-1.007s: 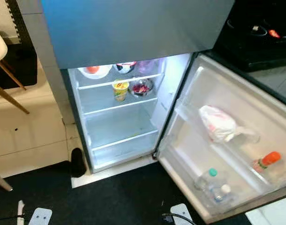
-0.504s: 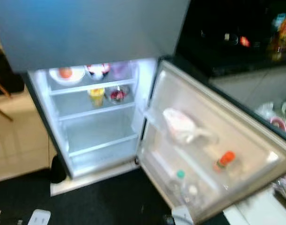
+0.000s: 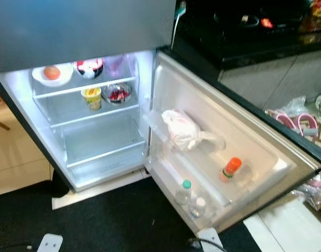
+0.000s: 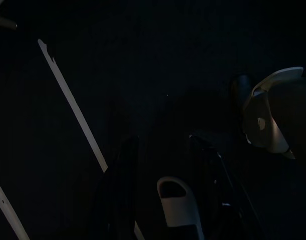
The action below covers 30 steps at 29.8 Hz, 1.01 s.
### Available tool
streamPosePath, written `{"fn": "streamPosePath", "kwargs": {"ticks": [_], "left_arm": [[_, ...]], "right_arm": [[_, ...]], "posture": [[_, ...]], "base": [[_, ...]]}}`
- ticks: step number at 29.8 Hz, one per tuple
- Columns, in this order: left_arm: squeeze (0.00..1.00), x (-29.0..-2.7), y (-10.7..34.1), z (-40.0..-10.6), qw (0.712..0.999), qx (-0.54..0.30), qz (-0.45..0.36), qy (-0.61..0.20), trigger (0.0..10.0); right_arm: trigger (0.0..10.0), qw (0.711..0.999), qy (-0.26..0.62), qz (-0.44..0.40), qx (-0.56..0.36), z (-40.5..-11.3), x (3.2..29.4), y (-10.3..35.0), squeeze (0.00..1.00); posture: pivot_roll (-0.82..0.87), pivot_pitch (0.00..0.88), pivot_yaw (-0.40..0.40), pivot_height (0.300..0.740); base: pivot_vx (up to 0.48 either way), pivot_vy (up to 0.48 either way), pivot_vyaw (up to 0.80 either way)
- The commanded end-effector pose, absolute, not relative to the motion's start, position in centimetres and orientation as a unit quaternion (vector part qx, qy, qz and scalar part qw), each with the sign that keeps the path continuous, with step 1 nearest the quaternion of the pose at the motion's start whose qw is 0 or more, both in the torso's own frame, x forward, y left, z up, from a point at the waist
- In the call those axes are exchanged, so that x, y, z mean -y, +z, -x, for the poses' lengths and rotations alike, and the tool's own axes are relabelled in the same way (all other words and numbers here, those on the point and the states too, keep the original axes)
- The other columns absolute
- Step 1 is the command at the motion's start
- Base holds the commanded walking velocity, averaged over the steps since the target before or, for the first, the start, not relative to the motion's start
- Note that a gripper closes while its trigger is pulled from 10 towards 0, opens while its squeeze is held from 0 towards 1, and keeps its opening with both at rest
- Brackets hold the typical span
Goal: Restocking fridge
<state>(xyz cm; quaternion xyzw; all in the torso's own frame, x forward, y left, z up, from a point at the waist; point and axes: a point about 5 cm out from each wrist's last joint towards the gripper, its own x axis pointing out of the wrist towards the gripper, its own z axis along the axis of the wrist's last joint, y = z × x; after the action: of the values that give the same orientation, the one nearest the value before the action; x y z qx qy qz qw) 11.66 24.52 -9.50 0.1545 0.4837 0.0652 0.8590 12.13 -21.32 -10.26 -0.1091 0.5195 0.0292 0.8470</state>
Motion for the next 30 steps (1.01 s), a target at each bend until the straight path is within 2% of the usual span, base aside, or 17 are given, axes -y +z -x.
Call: {"fn": "streamPosePath", "kwargs": {"ticks": [1,5,8,9,10,11,14,16,18,20,23,25,27,30], "left_arm": [[0.00,-24.4,-9.7,-11.1,0.855,-0.491,-0.154,0.061,10.0],[0.00,-24.4,-9.7,-11.0,0.855,-0.492,-0.154,0.061,10.0],[0.00,-24.4,-9.7,-10.9,0.853,-0.493,-0.157,0.061,10.0],[0.00,-24.4,-9.7,-10.9,0.853,-0.493,-0.157,0.061,10.0],[0.00,-24.5,-9.8,-10.8,0.853,-0.494,-0.158,0.062,10.0],[0.00,-24.5,-9.8,-10.8,0.853,-0.494,-0.158,0.062,10.0],[0.00,-24.5,-9.8,-10.7,0.852,-0.495,-0.158,0.063,10.0],[0.00,-24.5,-9.8,-10.7,0.852,-0.495,-0.159,0.063,10.0],[0.00,-24.5,-9.8,-10.7,0.852,-0.495,-0.159,0.063,10.0],[0.00,-24.6,-9.7,-10.7,0.852,-0.495,-0.161,0.063,10.0],[0.00,-24.7,-9.7,-10.8,0.852,-0.494,-0.161,0.064,10.0],[0.00,-24.7,-9.7,-10.8,0.852,-0.494,-0.162,0.064,10.0],[0.00,-24.7,-9.7,-10.9,0.852,-0.493,-0.162,0.064,10.0],[0.00,-24.8,-9.6,-10.9,0.853,-0.493,-0.161,0.066,10.0]], "right_arm": [[10.0,0.841,0.004,0.102,-0.532,-11.6,21.8,-10.4,0.00],[10.0,0.823,-0.047,0.105,-0.556,-10.7,23.1,-10.5,0.00],[10.0,0.790,-0.128,0.069,-0.596,-8.6,25.2,-10.5,0.00],[10.0,0.790,-0.128,0.069,-0.596,-8.6,25.2,-10.5,0.00],[10.0,0.777,-0.197,0.030,-0.597,-7.4,26.8,-10.3,0.00],[10.0,0.777,-0.197,0.030,-0.597,-7.4,26.8,-10.3,0.00],[10.0,0.768,-0.276,0.003,-0.579,-6.7,29.0,-9.6,0.00],[10.0,0.753,-0.352,0.003,-0.556,-6.1,31.6,-8.6,0.00],[10.0,0.747,-0.378,0.004,-0.547,-5.9,32.6,-8.1,0.00],[10.0,0.731,-0.451,-0.003,-0.512,-5.4,35.4,-6.6,0.00],[10.0,0.722,-0.515,-0.001,-0.462,-5.5,38.5,-4.5,0.00],[10.0,0.725,-0.551,-0.002,-0.412,-6.4,40.5,-2.7,0.00],[10.0,0.743,-0.567,-0.016,-0.357,-7.8,42.0,-0.9,0.00],[10.0,0.803,-0.538,-0.046,-0.251,-11.6,43.7,2.2,0.00]], "posture": [[-0.06,0.074,-0.048,0.740],[-0.06,0.075,-0.048,0.740],[-0.07,0.076,-0.049,0.740],[-0.07,0.076,-0.049,0.740],[-0.06,0.076,-0.050,0.740],[-0.06,0.076,-0.050,0.740],[-0.06,0.074,-0.049,0.740],[-0.07,0.072,-0.048,0.740],[-0.07,0.071,-0.047,0.740],[-0.07,0.070,-0.045,0.740],[-0.07,0.069,-0.044,0.740],[-0.07,0.068,-0.042,0.740],[-0.07,0.068,-0.043,0.740],[-0.07,0.071,-0.045,0.740]], "base": [[0.000,0.000,0.00],[0.000,0.000,0.00],[0.000,0.000,0.00],[0.000,0.000,0.00],[0.000,0.000,0.00],[0.000,0.000,0.00],[0.000,0.000,0.00],[0.000,0.000,0.00],[0.000,0.000,0.00],[0.000,0.000,0.00],[0.000,0.000,0.00],[0.000,0.000,0.00],[0.000,0.000,0.00],[0.000,0.000,0.00]]}}
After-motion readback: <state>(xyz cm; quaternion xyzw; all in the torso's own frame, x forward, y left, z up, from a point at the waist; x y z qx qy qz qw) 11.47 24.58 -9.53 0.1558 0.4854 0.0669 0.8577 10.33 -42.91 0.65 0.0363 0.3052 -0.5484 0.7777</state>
